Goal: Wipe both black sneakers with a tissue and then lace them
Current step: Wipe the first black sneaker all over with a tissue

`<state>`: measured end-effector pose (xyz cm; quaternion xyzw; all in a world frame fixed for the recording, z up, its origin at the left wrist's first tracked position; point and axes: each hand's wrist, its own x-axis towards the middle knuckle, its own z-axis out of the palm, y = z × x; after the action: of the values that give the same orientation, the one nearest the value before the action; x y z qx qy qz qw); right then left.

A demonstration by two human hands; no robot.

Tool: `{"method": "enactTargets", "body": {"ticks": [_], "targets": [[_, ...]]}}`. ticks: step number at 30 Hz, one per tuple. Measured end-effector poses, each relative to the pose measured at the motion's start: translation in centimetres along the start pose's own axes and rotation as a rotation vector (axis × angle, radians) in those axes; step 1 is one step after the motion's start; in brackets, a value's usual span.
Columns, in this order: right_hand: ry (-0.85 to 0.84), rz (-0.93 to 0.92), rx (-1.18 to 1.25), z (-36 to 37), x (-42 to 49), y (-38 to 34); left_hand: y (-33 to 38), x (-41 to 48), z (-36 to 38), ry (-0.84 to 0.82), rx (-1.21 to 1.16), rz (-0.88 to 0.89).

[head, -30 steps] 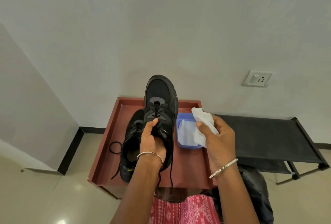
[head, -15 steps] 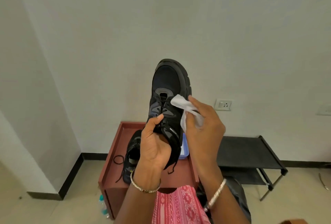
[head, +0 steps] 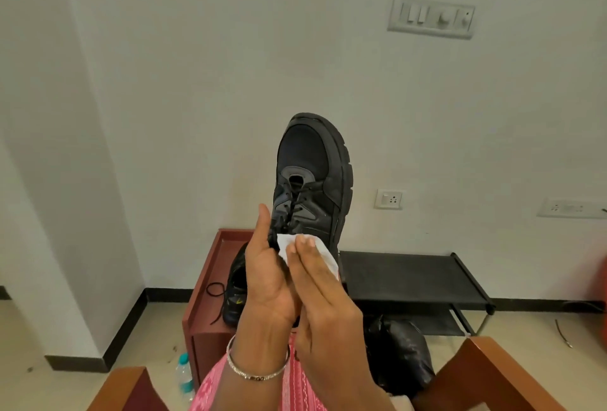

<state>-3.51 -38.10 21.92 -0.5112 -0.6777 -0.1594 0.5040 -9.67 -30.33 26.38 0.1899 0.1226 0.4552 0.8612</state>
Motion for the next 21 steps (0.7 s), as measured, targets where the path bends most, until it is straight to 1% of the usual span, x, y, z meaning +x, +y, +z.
{"method": "enactTargets", "body": {"ticks": [3,5,8,11,13,16,21], "targets": [[-0.012,-0.002,-0.01,-0.8,1.1,1.7,-0.8,-0.7,0.6,-0.017,-0.03,0.01],[0.016,-0.016,-0.037,-1.2,2.6,3.2,-1.2,-0.9,1.0,-0.032,-0.067,0.05],[0.032,-0.005,-0.064,-1.4,3.9,3.7,-1.4,-1.0,1.4,-0.044,-0.057,0.079],[0.014,0.023,0.027,-1.0,2.3,2.4,-1.0,-0.8,1.3,-0.003,-0.071,0.064],[-0.028,0.053,0.1,-1.2,0.4,1.3,-0.6,-0.6,1.2,0.03,-0.069,0.064],[-0.087,0.05,0.127,-1.5,-1.4,1.1,-0.3,-0.6,1.2,0.051,-0.028,0.116],[-0.094,0.064,0.123,-1.1,1.9,3.2,-1.1,-0.9,1.5,-0.018,-0.05,0.128]]}}
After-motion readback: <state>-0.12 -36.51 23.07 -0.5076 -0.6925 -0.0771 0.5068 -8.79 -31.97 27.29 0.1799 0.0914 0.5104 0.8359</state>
